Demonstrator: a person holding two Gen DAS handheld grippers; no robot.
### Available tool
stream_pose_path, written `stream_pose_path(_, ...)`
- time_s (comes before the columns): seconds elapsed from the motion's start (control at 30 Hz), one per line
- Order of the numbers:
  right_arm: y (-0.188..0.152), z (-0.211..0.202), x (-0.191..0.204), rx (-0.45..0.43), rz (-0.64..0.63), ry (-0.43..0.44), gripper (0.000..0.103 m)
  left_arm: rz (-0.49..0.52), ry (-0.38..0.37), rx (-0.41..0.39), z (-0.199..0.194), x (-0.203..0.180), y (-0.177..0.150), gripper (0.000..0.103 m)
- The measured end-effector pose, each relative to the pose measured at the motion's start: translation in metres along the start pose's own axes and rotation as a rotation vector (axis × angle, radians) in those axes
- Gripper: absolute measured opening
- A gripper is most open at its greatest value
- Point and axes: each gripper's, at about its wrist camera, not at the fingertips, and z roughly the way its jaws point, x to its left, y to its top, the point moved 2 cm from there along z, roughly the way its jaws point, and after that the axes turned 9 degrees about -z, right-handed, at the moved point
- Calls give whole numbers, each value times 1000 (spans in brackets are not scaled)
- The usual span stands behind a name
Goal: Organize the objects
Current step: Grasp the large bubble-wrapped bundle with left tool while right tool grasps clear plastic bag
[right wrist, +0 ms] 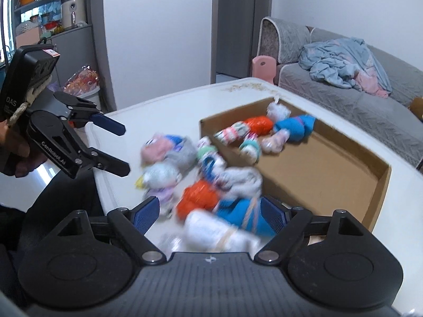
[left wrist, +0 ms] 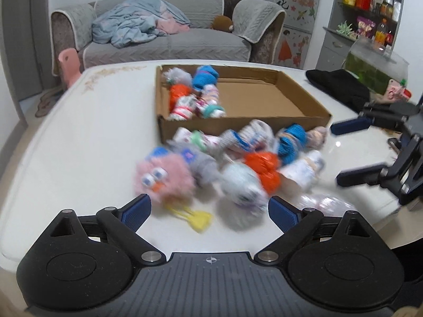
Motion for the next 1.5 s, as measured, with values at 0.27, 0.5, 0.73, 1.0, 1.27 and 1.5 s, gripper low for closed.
stream_pose_path(0.27,-38,6,21,24,39,26,79,36,-84,-57,18,-34,-27,97)
stream_pose_path(0.5,-49,15,22,19,91,47,60,89,-62,-62,43,-40,-27,97)
stream_pose_path(0.73,-53,25,23,20,101,54,41,87,-86,-68,63,-34,-21,97)
stream_pose_path(1.0,-58,16,20,-9,119,63,32,69,-102,-78,70,-31,-21,61)
stream_pose_path(1.27,-54,-7,11,-31,120,65,32,69,-94,-45,54,-23,-19,49)
stream_pose_path(1.5,-38,-33,-18,-69,107,19,32,109,-62,-63,31,-18,4,49)
